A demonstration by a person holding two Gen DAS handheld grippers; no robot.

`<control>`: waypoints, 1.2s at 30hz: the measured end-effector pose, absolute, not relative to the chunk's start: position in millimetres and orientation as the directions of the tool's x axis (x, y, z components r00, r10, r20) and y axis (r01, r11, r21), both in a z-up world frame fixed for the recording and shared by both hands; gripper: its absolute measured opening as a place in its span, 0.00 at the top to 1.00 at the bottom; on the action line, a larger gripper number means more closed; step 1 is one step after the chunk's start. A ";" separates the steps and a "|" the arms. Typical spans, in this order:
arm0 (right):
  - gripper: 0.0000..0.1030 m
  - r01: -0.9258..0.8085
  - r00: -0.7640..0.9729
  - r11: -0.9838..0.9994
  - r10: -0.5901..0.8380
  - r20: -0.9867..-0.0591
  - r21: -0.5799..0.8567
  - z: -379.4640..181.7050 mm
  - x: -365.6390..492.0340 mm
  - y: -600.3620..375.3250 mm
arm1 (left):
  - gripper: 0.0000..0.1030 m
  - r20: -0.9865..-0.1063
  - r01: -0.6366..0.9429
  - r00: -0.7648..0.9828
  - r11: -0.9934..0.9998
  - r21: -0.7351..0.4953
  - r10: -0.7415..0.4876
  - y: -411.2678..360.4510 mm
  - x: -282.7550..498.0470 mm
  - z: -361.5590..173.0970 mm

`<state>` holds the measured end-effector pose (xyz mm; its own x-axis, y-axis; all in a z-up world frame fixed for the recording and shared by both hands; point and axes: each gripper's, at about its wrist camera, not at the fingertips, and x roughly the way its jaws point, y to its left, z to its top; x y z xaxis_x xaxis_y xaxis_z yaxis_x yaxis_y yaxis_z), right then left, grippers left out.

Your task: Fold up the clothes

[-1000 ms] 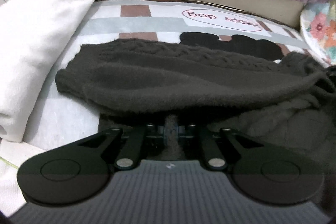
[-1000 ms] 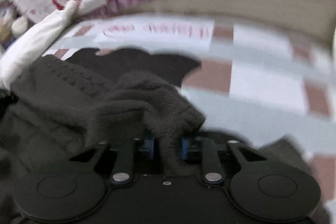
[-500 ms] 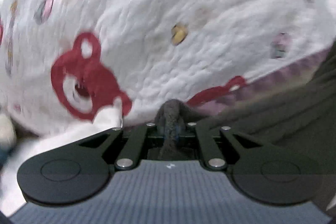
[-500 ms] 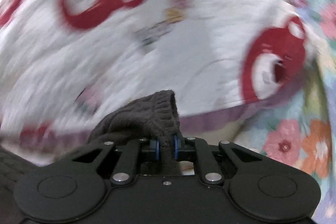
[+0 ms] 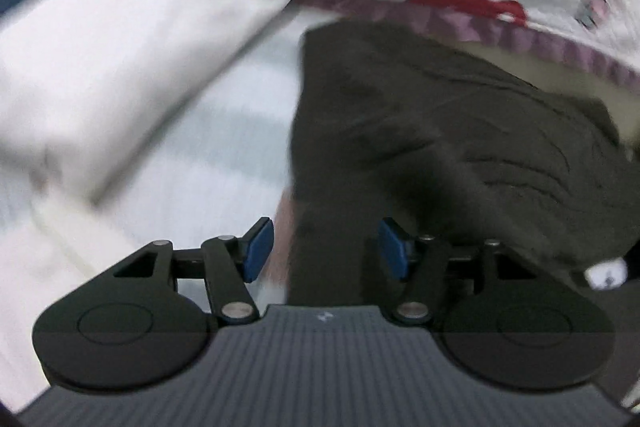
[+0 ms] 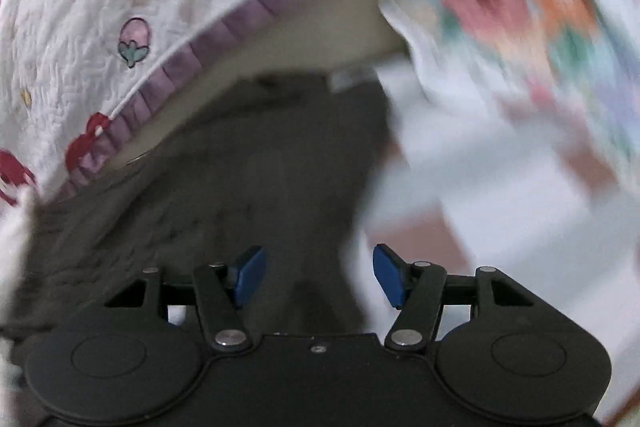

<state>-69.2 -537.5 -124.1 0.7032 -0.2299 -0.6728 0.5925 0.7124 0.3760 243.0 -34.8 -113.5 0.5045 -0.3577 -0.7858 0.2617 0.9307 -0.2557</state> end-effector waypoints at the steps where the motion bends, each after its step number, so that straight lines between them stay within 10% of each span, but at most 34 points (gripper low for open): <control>1: 0.37 0.599 0.714 0.672 -0.202 -0.670 0.436 -137.0 -87.2 -535.4 | 0.44 -0.783 0.228 0.488 0.923 -0.312 -0.385 -26.2 246.0 -114.3; 9: 0.37 0.470 0.802 0.577 0.037 -0.596 0.668 -182.7 -91.6 -517.9 | 0.44 -0.588 0.045 0.401 0.656 -0.753 -0.702 8.5 254.3 -132.3; 17: 0.35 0.580 0.810 0.400 -0.190 -0.555 0.710 -198.0 -73.4 -527.2 | 0.44 -0.582 0.099 0.425 0.674 -0.732 -0.693 1.0 254.5 -128.0; 19: 0.86 0.562 0.820 0.398 -0.155 -0.551 0.725 -209.2 -65.2 -525.4 | 0.44 -0.533 0.117 0.385 0.613 -0.781 -0.753 -4.1 251.8 -133.3; 28: 0.93 0.593 0.790 0.647 -0.353 -0.501 0.479 -97.5 -128.3 -510.4 | 0.44 -0.613 0.183 0.345 0.691 -0.699 -0.711 -15.0 245.3 -124.6; 33: 0.94 0.705 0.587 0.674 -0.381 -0.714 0.219 -126.8 -170.5 -516.5 | 0.44 -0.591 0.219 0.284 0.651 -0.727 -0.755 -20.9 240.2 -124.9; 36: 0.90 0.726 0.612 0.602 -0.345 -0.712 0.332 -151.9 -176.6 -515.3 | 0.43 -0.667 0.246 0.331 0.744 -0.622 -0.667 -26.3 237.4 -123.0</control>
